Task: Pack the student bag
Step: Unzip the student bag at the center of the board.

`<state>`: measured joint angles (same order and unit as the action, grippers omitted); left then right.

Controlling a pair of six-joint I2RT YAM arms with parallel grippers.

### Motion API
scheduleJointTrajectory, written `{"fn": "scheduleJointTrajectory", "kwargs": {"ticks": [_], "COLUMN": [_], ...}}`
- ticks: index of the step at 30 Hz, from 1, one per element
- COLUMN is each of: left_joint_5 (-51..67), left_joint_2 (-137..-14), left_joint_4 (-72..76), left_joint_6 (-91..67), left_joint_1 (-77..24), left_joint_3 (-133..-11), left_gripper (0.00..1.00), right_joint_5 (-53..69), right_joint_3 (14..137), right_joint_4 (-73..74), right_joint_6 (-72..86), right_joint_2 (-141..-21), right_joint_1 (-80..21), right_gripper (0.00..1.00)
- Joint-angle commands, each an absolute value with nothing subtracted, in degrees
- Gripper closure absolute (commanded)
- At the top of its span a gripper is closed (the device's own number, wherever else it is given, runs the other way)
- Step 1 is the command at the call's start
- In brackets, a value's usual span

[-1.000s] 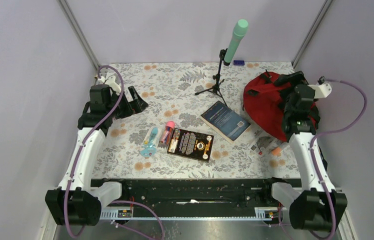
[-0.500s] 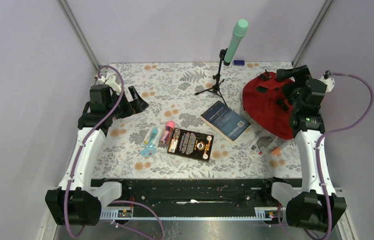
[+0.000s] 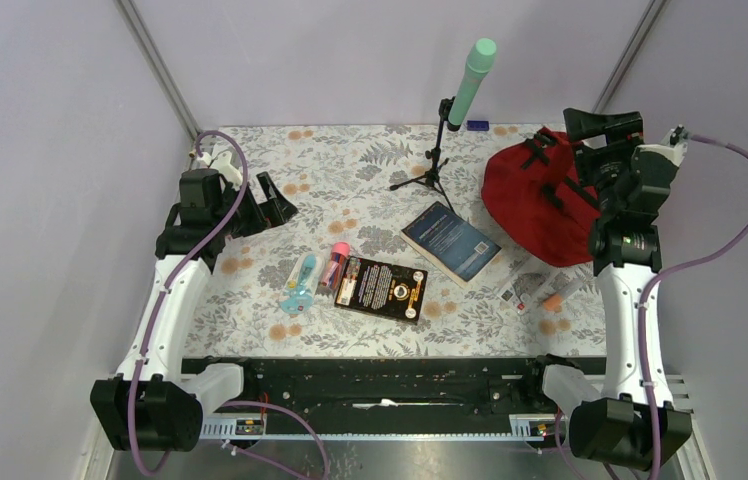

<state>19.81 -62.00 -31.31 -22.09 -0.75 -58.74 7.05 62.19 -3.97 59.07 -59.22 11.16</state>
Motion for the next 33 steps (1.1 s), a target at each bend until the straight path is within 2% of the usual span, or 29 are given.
{"fn": "scheduleJointTrajectory", "kwargs": {"ticks": [1, 11, 15, 18, 22, 27, 33], "left_joint_5": [22.0, 22.5, 22.5, 22.6, 24.4, 27.2, 25.7], "left_joint_2": [-60.6, -60.6, -61.0, -61.0, -60.6, -57.6, -57.6], "left_joint_4": [-28.5, -28.5, -28.5, -28.5, -27.8, -22.1, -22.0], "left_joint_6": [-21.9, -22.0, -22.0, -21.9, -21.7, -21.7, -21.1], "left_joint_1": [-0.4, -0.4, -0.4, -0.5, -0.6, -3.4, -6.9], "left_joint_3": [-59.0, -58.9, -59.0, -59.0, -58.9, -56.0, -55.8], "left_gripper": [0.01, 0.01, 0.01, 0.01, 0.01, 0.01, 0.01], "right_joint_5": [7.8, 1.1, 7.6, 10.0, 8.5, 0.8, -1.8], "right_joint_3": [66.7, 63.4, 63.0, 61.8, 54.1, 45.8, 40.1], "right_joint_4": [-10.3, -16.7, -22.3, -21.2, -22.8, -17.6, -22.3], "right_joint_6": [60.3, 58.2, 62.5, 69.2, 73.7, 69.6, 64.5], "right_joint_2": [-55.6, -55.0, -54.9, -52.8, -46.8, -41.0, -46.8], "right_joint_1": [11.4, 11.7, 11.9, 11.9, 11.9, 11.9, 11.9], "right_gripper": [0.00, 0.00, 0.00, 0.00, 0.00, 0.00, 0.00]}}
